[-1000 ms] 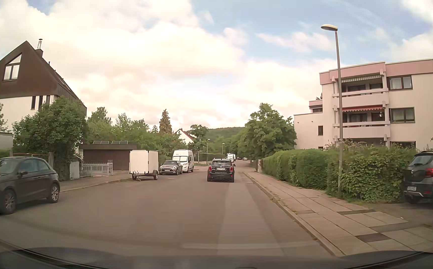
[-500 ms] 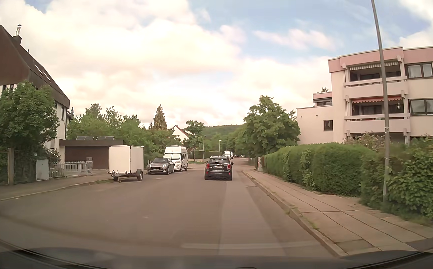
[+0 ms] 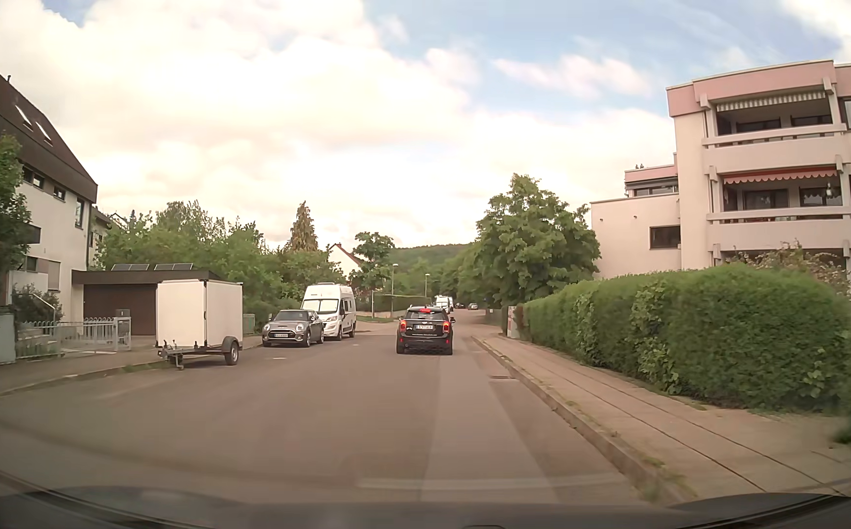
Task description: Follow the waypoints while adhering to traffic rules and regulations
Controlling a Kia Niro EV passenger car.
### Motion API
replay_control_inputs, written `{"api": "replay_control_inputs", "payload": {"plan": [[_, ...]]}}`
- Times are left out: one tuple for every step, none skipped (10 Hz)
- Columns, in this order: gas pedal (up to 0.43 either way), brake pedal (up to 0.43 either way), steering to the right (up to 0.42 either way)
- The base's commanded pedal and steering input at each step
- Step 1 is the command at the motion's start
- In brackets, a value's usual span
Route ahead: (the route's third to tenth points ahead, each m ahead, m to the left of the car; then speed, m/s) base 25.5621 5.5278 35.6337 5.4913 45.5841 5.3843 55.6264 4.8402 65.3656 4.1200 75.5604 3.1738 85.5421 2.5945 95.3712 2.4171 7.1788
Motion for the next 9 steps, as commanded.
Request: {"api": "replay_control_inputs", "payload": {"plan": [[0.039, 0.000, 0.000], [0.008, 0.000, 0.001], [0.008, 0.000, 0.001], [0.008, 0.000, 0.001], [0.008, 0.000, 0.001], [0.000, 0.000, 0.000], [0.000, 0.000, 0.000], [0.000, 0.000, 0.000], [0.000, 0.000, 0.000]]}}
